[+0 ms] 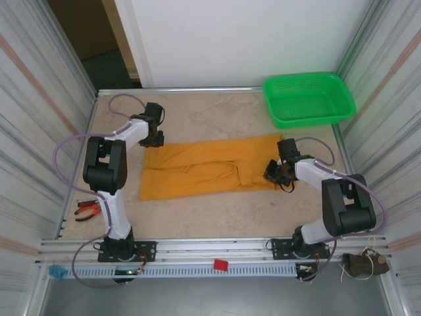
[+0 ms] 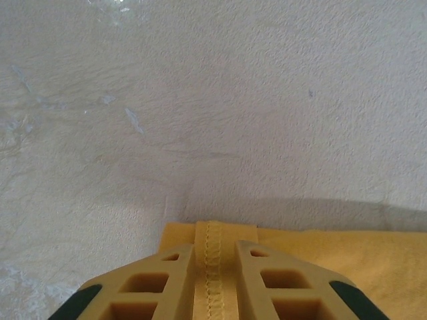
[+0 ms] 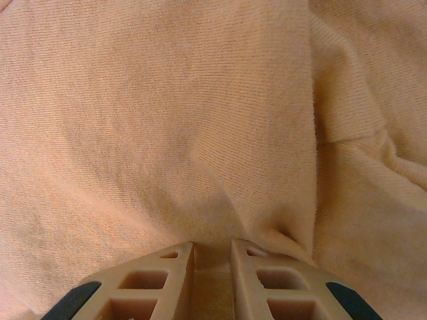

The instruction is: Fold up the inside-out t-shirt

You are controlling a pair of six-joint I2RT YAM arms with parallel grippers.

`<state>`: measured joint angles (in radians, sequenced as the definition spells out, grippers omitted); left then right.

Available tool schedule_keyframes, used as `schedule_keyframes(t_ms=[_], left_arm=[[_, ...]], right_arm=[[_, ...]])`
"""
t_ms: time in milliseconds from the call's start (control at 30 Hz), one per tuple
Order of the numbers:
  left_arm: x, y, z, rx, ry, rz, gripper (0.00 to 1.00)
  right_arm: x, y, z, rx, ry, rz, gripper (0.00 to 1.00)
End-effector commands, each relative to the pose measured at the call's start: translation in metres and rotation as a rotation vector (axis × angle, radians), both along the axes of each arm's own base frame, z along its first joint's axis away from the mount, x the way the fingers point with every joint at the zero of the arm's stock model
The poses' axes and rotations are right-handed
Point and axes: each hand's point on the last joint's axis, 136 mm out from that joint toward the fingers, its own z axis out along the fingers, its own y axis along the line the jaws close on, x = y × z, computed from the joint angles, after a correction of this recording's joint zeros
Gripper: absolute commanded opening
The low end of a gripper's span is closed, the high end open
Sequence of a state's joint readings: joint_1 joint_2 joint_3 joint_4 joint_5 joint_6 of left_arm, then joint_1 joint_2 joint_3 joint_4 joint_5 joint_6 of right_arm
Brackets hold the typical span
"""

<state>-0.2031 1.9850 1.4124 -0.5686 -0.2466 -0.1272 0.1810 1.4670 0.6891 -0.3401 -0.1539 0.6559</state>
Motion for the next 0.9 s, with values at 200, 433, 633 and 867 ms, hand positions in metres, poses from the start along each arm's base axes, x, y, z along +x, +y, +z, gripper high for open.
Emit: schedule_keyframes(t_ms=[200, 433, 633, 867], left_arm=[[-0.012, -0.013, 0.016, -0.093, -0.021, 0.023, 0.33], [-0.017, -0.013, -0.001, -0.087, 0.027, 0.032, 0.33], [-0.017, -0.006, -0.005, -0.031, 0.056, 0.052, 0.32], [-0.021, 0.001, -0.015, 0.006, 0.117, 0.062, 0.19]], right_arm=[[-0.013, -0.01, -0.004, -0.027, 0.046, -0.048, 0.2], [-0.013, -0.011, -0.004, -0.026, 0.046, -0.05, 0.2], [-0.012, -0.011, 0.0, -0.018, 0.035, -0.056, 0.2], [-0.01, -0.013, 0.006, -0.005, 0.019, -0.071, 0.2]])
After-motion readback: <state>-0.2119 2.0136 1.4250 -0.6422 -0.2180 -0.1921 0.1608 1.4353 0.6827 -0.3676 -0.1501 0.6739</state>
